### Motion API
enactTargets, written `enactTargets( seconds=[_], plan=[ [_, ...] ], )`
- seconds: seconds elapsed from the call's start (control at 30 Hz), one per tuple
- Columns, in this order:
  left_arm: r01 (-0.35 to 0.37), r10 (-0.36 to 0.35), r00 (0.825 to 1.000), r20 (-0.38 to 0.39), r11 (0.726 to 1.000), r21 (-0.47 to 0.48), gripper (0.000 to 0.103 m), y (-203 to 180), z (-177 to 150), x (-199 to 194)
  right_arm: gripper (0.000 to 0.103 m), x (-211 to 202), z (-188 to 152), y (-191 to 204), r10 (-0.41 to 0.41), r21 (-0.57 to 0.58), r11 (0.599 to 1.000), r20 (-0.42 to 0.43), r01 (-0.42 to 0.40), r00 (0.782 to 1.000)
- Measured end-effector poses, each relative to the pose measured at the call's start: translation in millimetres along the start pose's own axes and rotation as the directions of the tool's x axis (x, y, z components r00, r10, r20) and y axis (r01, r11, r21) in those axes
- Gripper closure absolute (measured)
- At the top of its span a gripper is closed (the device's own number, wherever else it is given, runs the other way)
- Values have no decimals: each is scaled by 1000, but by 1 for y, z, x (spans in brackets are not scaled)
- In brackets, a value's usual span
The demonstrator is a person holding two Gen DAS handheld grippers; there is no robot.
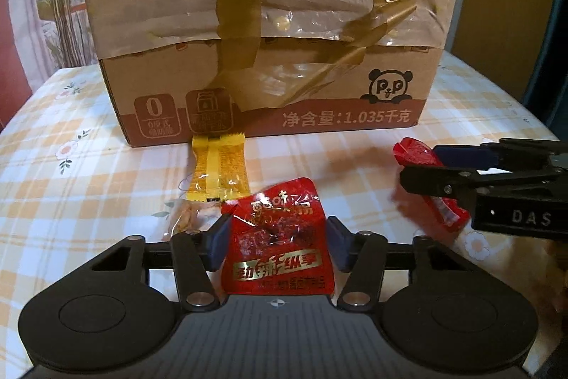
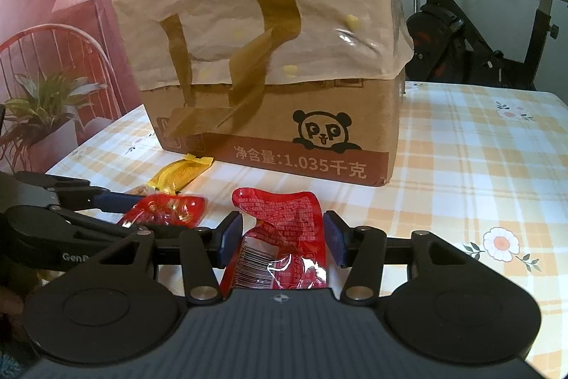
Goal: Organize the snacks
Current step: 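Carry both red packets over the box and open both tools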
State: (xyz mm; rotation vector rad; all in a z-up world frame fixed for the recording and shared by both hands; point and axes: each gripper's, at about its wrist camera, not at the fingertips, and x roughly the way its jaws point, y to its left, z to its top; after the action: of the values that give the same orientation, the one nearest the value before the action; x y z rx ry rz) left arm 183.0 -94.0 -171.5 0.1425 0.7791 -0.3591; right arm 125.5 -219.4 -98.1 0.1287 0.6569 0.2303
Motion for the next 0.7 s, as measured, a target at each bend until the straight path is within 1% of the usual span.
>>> enactTargets(
  seconds=[0.07, 0.17, 0.27, 0.37, 0.43, 0.53, 0.63, 0.7],
  plan=[
    [3, -3, 1000, 3, 1000, -3, 57, 1, -1, -4, 50, 0, 0, 0, -1, 2, 1000, 0, 1, 1000],
    [13, -13, 1000, 0, 1000, -18, 64, 5, -3, -9, 50, 0, 0, 0, -2, 3, 1000, -1, 2, 1000],
    [22, -22, 1000, 2, 999, -25, 66, 6, -4, -12, 50, 0, 0, 1, -2, -3, 1000, -2, 2, 1000],
    [30, -30, 999, 25, 999, -15, 66, 3, -2, -19, 50, -1, 0, 1, -4, -9, 1000, 0, 4, 1000],
    [37, -36, 998, 55, 999, -11, 66, 2, 1, -27, 50, -2, 0, 2, -6, -12, 1000, 6, 6, 1000],
    [44, -43, 992, 120, 999, -6, 66, 5, 9, -45, 50, -6, 1, 4, -21, -19, 1000, 17, 21, 1000],
    [41, -40, 981, 190, 999, 0, 66, 9, 21, -64, 50, -14, 5, 12, -21, -57, 998, 23, 22, 1000],
    [45, -42, 971, 234, 999, -7, 66, 13, 32, -78, 50, -24, 13, 17, -14, -92, 996, 46, 18, 999]
  ],
)
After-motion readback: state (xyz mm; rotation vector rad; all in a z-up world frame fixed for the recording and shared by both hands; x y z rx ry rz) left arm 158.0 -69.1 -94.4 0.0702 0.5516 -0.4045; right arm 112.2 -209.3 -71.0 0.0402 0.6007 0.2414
